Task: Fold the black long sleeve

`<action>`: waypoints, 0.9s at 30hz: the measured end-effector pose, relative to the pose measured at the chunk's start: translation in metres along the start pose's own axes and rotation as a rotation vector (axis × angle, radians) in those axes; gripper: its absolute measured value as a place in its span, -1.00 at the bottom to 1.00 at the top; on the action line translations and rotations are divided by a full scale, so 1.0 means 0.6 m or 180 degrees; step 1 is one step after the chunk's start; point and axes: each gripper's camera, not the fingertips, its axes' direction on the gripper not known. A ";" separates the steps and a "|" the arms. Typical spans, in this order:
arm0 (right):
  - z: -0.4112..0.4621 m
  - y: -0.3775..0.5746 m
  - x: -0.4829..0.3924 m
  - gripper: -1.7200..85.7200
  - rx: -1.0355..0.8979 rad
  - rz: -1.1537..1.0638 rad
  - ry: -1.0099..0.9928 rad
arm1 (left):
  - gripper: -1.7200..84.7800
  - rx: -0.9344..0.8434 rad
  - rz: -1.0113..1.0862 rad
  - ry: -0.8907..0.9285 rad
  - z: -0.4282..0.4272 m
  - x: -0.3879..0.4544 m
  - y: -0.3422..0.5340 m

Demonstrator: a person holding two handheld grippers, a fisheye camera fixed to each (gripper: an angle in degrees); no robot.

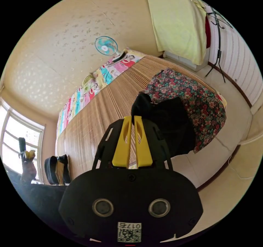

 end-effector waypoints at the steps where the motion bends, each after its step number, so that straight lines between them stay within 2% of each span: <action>1: -0.012 0.009 -0.068 -0.91 -0.0003 -0.0232 -0.0121 | -0.72 0.0028 -0.0110 0.0126 -0.014 -0.011 -0.007; 5: -0.036 0.037 -0.262 -0.92 0.0050 -0.1139 -0.0551 | -0.59 0.0245 -0.0341 0.0540 -0.061 -0.046 -0.024; 8: -0.044 0.066 -0.398 -0.92 0.0000 -0.1995 -0.1300 | -0.55 0.0114 -0.0542 0.0635 -0.080 -0.080 -0.040; 9: -0.041 0.080 -0.443 -0.92 -0.0094 -0.2274 -0.1551 | -0.59 0.0085 -0.0594 0.0786 -0.088 -0.091 -0.042; 11: -0.045 0.096 -0.490 -0.93 -0.0031 -0.2339 -0.1721 | -0.79 0.0186 -0.0495 0.1057 -0.112 -0.096 -0.035; 12: -0.060 0.098 -0.509 -0.93 0.0080 -0.2316 -0.1917 | -0.90 0.0076 -0.0352 0.0985 -0.124 -0.088 -0.030; 14: -0.084 0.100 -0.534 -0.93 0.0194 -0.2450 -0.2128 | -0.95 -0.0105 0.0081 0.0964 -0.144 -0.059 -0.018; 18: -0.121 0.096 -0.544 -0.92 0.0262 -0.2886 -0.2922 | -0.98 0.0305 0.1258 0.2137 -0.265 0.009 0.027; 19: -0.129 0.086 -0.531 -0.91 0.0335 -0.2842 -0.3118 | -0.98 0.0345 0.1599 0.2449 -0.301 0.031 0.033; 22: -0.134 0.042 -0.491 -0.86 0.0591 -0.2448 -0.3272 | -0.98 0.0096 0.2303 0.2786 -0.362 0.102 0.040; 24: -0.116 0.012 -0.494 -0.79 0.0523 -0.2373 -0.3035 | -0.98 0.0001 0.2508 0.2567 -0.387 0.143 0.048; 27: -0.050 -0.019 -0.552 -0.68 0.0000 -0.2585 -0.2749 | -0.98 -0.0190 0.2844 0.2169 -0.399 0.204 0.076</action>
